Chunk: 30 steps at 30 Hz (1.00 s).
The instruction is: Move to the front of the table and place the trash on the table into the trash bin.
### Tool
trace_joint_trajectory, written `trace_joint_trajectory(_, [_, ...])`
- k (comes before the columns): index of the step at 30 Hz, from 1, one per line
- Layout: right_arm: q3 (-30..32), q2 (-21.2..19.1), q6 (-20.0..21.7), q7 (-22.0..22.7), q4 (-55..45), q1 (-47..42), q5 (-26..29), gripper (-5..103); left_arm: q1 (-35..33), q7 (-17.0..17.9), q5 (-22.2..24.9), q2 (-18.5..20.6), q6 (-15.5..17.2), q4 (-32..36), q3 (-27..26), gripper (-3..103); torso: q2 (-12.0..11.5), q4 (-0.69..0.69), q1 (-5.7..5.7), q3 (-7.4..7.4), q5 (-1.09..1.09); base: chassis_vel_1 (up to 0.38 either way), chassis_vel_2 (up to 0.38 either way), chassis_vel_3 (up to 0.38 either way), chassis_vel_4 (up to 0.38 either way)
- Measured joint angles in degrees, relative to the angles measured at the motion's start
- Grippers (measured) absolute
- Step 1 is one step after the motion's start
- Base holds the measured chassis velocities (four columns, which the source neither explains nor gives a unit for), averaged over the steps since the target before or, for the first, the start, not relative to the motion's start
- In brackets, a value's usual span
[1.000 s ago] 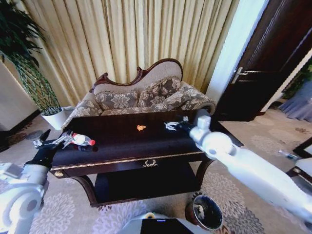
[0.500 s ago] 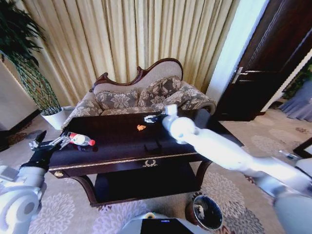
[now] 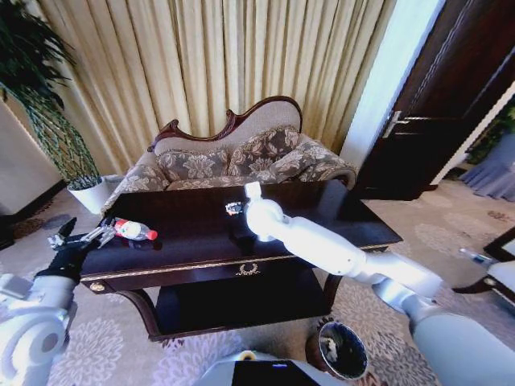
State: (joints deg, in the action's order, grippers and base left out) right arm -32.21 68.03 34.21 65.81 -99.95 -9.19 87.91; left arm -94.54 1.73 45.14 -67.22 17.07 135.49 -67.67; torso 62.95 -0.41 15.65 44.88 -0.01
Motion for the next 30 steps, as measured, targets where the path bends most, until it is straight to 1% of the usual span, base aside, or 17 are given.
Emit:
trace_joint_trajectory(1, [0.2,0.4,0.0,0.8,0.1,-0.2,0.6,100,0.1,0.0,0.0,0.2,0.0,-0.2,0.0,100,0.0,0.0,0.0,0.0,0.0,0.0,0.0,0.0,0.0])
trace_joint_trajectory(6, [1.0,2.2,-0.3,1.7,2.0,-0.7,0.9,100,0.3,0.0,0.3,0.8,-0.1,-0.6,-0.3,100,0.0,0.0,0.0,0.0,0.0,0.0,0.0,0.0,0.0])
trace_joint_trajectory(10, [1.5,3.1,-0.4,1.9,3.1,-0.9,1.1,100,0.3,0.0,0.3,0.9,-0.1,-0.7,-0.4,100,0.0,0.0,0.0,0.0,0.0,0.0,0.0,0.0,0.0])
trace_joint_trajectory(12, [1.6,4.4,-0.5,1.8,4.2,-1.1,0.6,100,0.3,0.0,0.3,1.0,-0.2,-1.0,-0.5,100,0.0,0.01,0.0,0.0,0.0,0.0,0.0,0.0,0.0])
trace_joint_trajectory(24, [1.3,5.1,-0.5,0.2,5.6,-1.6,-0.7,100,0.3,-0.1,0.3,0.8,-0.3,-1.3,-0.6,100,0.0,0.01,-0.01,0.0,0.0,0.0,0.0,0.0,0.0])
trace_joint_trajectory(25, [1.3,5.0,-0.5,0.0,5.6,-1.6,-0.8,102,0.4,-0.2,0.2,0.9,-0.3,-1.4,-0.5,100,0.0,0.01,-0.01,0.0,0.0,0.0,0.0,0.0,0.0])
trace_joint_trajectory(26, [1.3,5.0,-0.5,0.0,5.6,-1.6,-0.8,102,0.4,-0.2,0.2,0.9,-0.3,-1.4,-0.5,100,0.0,0.01,-0.01,0.0,0.0,0.0,0.0,0.0,0.0])
trace_joint_trajectory(28, [1.1,4.7,-0.5,-0.1,5.6,-1.8,-1.2,93,0.7,-0.4,0.2,1.2,-0.3,-1.5,-0.5,100,0.0,0.01,-0.01,0.0,0.01,0.0,0.0,0.0,0.0])
trace_joint_trajectory(29, [1.1,4.7,-0.5,-0.1,5.6,-1.8,-1.2,93,0.7,-0.4,0.2,1.2,-0.3,-1.5,-0.5,100,0.0,0.01,-0.01,0.0,0.01,0.0,0.0,0.0,0.0])
trace_joint_trajectory(30, [1.1,4.4,-0.6,-0.2,5.6,-1.8,-1.3,88,0.8,-0.4,0.2,1.4,-0.3,-1.5,-0.5,100,0.0,0.01,-0.01,0.0,0.0,0.0,0.0,0.0,0.0])
